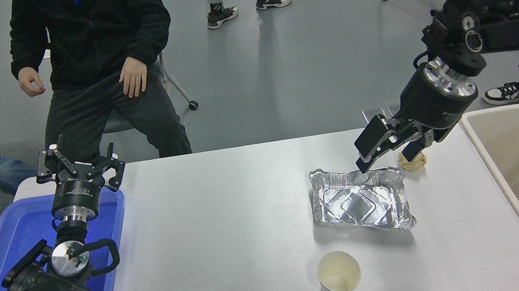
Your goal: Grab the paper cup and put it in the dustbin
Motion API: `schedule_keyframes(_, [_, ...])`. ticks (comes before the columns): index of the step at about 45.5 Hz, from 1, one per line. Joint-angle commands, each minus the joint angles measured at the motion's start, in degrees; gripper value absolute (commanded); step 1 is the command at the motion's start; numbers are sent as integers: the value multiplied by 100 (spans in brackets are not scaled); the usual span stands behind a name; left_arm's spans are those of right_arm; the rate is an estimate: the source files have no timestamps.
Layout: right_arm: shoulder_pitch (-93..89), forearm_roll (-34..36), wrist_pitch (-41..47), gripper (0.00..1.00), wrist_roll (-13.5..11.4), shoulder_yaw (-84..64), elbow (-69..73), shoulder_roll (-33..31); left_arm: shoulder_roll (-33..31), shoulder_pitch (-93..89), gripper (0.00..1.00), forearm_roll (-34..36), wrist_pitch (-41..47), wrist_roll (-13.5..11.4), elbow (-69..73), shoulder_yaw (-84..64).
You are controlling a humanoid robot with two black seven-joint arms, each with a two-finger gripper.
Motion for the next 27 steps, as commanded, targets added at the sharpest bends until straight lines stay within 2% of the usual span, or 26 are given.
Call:
schedule_keyframes(1, [-433, -111, 0, 100, -156, 461, -105, 133, 0, 0, 99, 0, 0, 0, -1, 0])
schedule_keyframes(12, [-863, -542, 0, 100, -201, 452, -167, 160, 0, 0, 99, 0, -9, 0, -1, 0])
schedule_keyframes(27, [-1470, -481, 0, 100, -192, 743, -149, 116, 0, 0, 99, 0, -18, 0, -1, 0])
